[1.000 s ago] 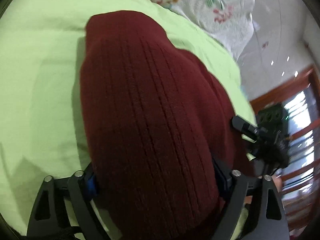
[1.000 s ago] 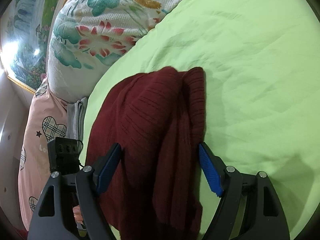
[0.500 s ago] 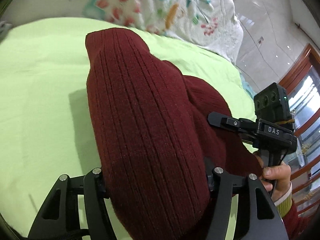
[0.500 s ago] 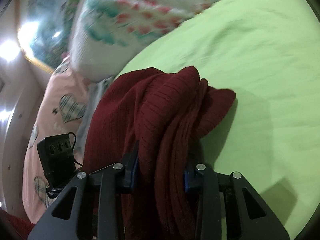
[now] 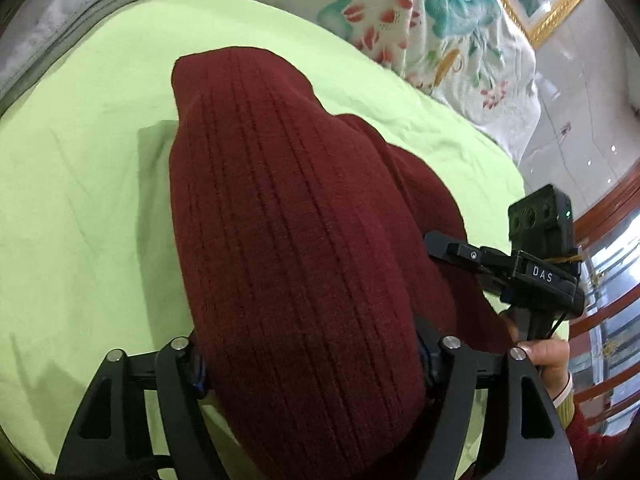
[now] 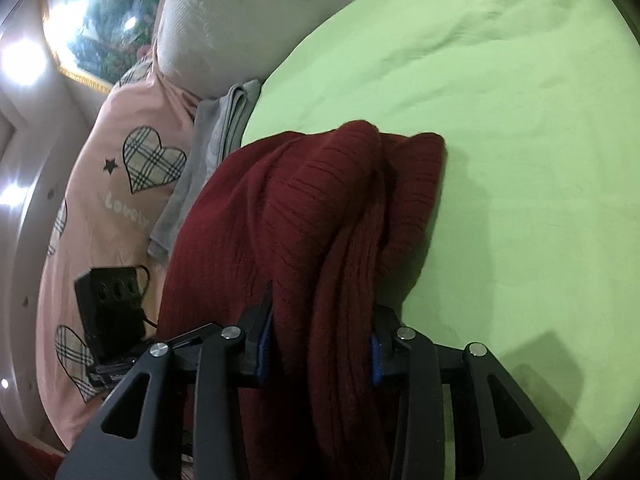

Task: Fold large clothes

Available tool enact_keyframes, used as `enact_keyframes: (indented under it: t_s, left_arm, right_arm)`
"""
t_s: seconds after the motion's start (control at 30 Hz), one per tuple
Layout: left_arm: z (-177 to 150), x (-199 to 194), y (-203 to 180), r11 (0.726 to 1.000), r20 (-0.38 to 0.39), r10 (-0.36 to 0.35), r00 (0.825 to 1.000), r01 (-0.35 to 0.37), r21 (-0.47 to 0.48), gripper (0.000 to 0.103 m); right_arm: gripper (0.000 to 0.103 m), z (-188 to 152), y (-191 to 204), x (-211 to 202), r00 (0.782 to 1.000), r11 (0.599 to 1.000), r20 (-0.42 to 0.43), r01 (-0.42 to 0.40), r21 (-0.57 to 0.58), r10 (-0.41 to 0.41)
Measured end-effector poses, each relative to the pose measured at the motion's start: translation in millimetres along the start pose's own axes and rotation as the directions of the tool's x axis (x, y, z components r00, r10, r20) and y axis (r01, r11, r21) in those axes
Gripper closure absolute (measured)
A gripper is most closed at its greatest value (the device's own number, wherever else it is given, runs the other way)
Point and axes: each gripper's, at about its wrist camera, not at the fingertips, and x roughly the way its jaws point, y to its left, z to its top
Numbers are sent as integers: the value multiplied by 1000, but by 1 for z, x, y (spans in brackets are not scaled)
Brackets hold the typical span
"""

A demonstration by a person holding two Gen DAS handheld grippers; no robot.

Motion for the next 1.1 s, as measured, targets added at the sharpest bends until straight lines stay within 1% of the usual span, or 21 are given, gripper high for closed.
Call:
enact_keyframes:
  t_s: [0.03, 0.07, 0.17, 0.23, 0.27, 0.33, 0.4, 0.47, 0.53, 0.6, 0.73, 0.8, 0.83, 0.87, 0.9, 0.93, 0.97, 1.0, 1.03, 1.07, 1.1]
  left_arm:
    - [0, 1, -2, 1000, 2, 14, 1000, -14, 3, 23]
    - [1, 4, -6, 1000, 2, 27, 1000, -27, 5, 21]
    - [-1, -4, -7, 999, 1, 53, 999, -53, -1, 20]
    - [-7, -15, -6, 998, 11, 70, 998, -69, -10, 20]
    - [-11, -21, -6, 997, 22, 79, 997, -79, -10, 20]
    - [-25, -43, -8, 995, 67, 103, 992, -103, 3, 20]
    - [-42, -67, -13, 991, 121, 128, 984, -132, 22, 20]
    - [-60, -85, -20, 986, 160, 151, 976, -160, 50, 20]
    - [-81, -97, -28, 976, 191, 179, 965, -199, 89, 21]
    - [-99, -103, -34, 964, 210, 202, 957, -232, 130, 22]
    - [-117, -97, -44, 935, 215, 256, 942, -298, 192, 27]
    - [-116, -91, -50, 914, 236, 286, 929, -339, 224, 29]
    - [-116, -88, -53, 902, 248, 299, 921, -358, 240, 33]
    - [-116, -81, -56, 877, 261, 336, 905, -401, 263, 41]
    - [-115, -76, -57, 862, 266, 354, 897, -423, 279, 46]
    - [-115, -70, -59, 849, 270, 359, 893, -433, 304, 65]
    - [-116, -66, -62, 836, 277, 364, 889, -443, 324, 71]
    - [-118, -63, -69, 806, 307, 388, 869, -481, 344, 74]
    - [-120, -62, -75, 780, 329, 402, 854, -508, 366, 81]
    - [-124, -62, -85, 737, 360, 421, 833, -545, 400, 84]
    - [-127, -61, -91, 708, 381, 429, 819, -567, 422, 84]
  right_arm:
    - [59, -1, -1, -2, 1000, 1000, -1, 9, 5, -9]
    - [58, -1, -1, -3, 1000, 1000, -1, 19, 7, -19]
    - [54, -1, 3, -6, 999, 999, -3, 53, 6, -53]
    - [45, 0, 8, -13, 996, 997, 14, 83, 1, -83]
    - [44, 0, 9, -17, 995, 996, 26, 93, -4, -93]
    - [44, -1, 14, -29, 992, 994, 62, 112, -15, -111]
    - [44, -2, 22, -42, 986, 991, 113, 131, -29, -127]
    - [44, -4, 29, -52, 981, 990, 149, 130, -53, -121]
    - [44, -3, 36, -53, 983, 990, 148, 120, -75, -108]
    - [44, -2, 41, -46, 987, 989, 125, 116, -91, -104]
    - [44, -4, 40, -26, 990, 987, 65, 134, -85, -129]
    - [44, -6, 37, -19, 989, 987, 47, 140, -73, -137]
    - [48, -7, 35, -17, 990, 988, 43, 136, -69, -133]
    - [51, -7, 34, -15, 991, 990, 39, 129, -64, -127]
    - [64, -7, 33, -14, 991, 990, 39, 127, -59, -125]
    - [82, -6, 31, -13, 992, 991, 38, 125, -49, -124]
    - [88, -5, 29, -12, 992, 992, 35, 119, -41, -118]
    - [90, -3, 29, -14, 992, 992, 45, 118, -34, -116]
    - [91, -1, 32, -19, 990, 991, 63, 126, -42, -124]
    - [91, 0, 36, -28, 987, 989, 98, 132, -60, -126]
    - [92, 1, 40, -35, 985, 988, 125, 133, -75, -123]
